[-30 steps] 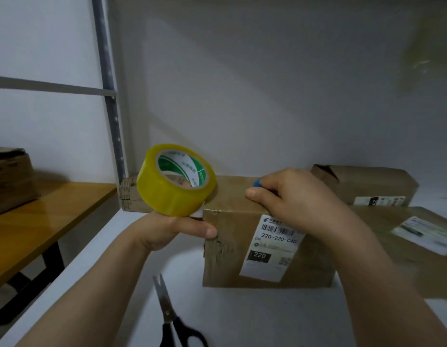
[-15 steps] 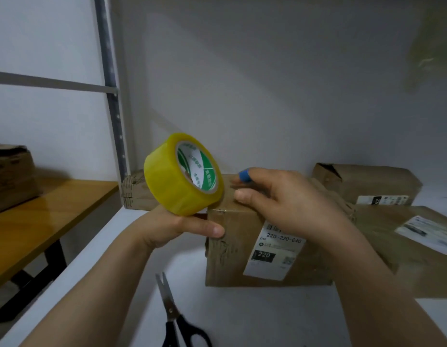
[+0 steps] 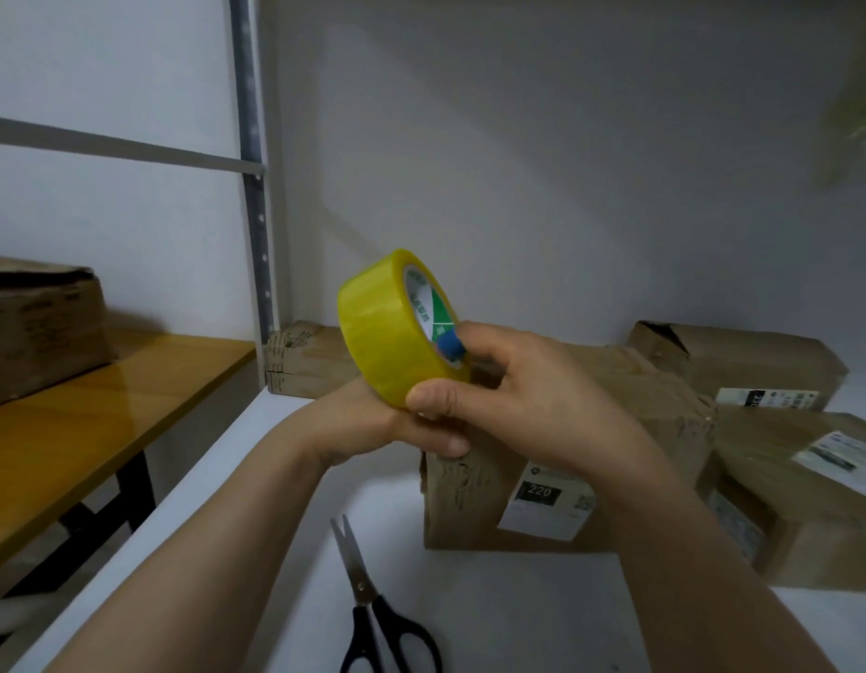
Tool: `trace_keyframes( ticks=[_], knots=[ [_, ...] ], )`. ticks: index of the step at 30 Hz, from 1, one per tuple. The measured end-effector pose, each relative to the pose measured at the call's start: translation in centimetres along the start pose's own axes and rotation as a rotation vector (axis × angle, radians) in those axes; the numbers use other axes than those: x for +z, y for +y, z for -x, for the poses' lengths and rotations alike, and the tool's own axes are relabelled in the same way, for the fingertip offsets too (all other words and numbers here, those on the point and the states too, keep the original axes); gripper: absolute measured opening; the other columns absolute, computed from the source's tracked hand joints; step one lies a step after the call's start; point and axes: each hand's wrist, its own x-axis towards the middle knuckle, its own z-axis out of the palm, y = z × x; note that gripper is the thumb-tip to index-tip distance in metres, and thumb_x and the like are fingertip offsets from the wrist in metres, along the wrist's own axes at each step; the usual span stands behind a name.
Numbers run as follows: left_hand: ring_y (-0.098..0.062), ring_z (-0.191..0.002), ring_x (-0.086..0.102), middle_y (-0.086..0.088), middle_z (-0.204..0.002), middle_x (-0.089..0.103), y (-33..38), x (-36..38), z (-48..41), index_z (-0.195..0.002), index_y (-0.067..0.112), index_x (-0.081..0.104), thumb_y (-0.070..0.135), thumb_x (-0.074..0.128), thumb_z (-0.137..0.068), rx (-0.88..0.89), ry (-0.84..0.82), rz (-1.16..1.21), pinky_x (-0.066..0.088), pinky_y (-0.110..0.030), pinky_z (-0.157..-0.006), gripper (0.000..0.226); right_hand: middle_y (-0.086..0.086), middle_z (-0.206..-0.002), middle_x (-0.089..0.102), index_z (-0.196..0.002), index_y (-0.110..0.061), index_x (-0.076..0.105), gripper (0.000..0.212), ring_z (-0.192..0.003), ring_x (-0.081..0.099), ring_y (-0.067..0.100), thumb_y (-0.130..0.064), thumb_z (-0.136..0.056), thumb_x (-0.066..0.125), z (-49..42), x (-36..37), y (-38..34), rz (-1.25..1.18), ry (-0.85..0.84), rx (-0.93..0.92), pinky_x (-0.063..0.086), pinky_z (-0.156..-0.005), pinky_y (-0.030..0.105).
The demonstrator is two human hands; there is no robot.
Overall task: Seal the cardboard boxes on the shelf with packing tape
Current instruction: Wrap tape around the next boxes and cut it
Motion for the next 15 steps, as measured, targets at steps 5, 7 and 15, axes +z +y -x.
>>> trace_keyframes(
  ticks=[5, 7, 15],
  knots=[
    [-0.024, -0.136, 0.05, -0.004, -0.146, 0.054, -1.2, -0.5, -0.4, -0.149, 0.015, 0.04, 0.026, 0.086, -0.073, -0.101, 0.013, 0.11, 0.044, -0.047, -0.111, 0.09, 0.002, -0.093, 0.075, -0.099, -0.025, 0.074, 0.036, -0.091, 0.072, 0.022, -0.059, -0.086, 0.068, -0.1, -0.3, 1.0, -0.262, 0.039, -0.04, 0.055, -0.085, 0.055],
    [-0.029, -0.141, 0.044, -0.009, -0.152, 0.047, -1.6, -0.5, -0.5, -0.155, 0.015, 0.028, 0.037, 0.087, -0.072, -0.12, 0.029, 0.185, 0.039, -0.054, -0.114, 0.104, 0.007, -0.097, 0.076, -0.1, -0.021, 0.076, 0.034, -0.095, 0.072, 0.029, -0.051, -0.089, 0.068, -0.1, -0.5, 1.3, -0.381, 0.065, -0.057, 0.055, -0.089, 0.056],
    [-0.018, -0.14, 0.042, 0.007, -0.155, 0.035, -1.8, -0.3, -0.8, -0.157, 0.048, 0.005, 0.037, 0.088, -0.059, -0.17, 0.117, 0.162, 0.039, -0.048, -0.116, 0.129, 0.014, -0.096, 0.076, -0.089, -0.011, 0.078, 0.036, -0.087, 0.072, 0.023, -0.042, -0.08, 0.062, 0.3, -1.3, 2.0, -0.955, 0.146, -0.012, 0.061, -0.077, 0.035]
  ],
)
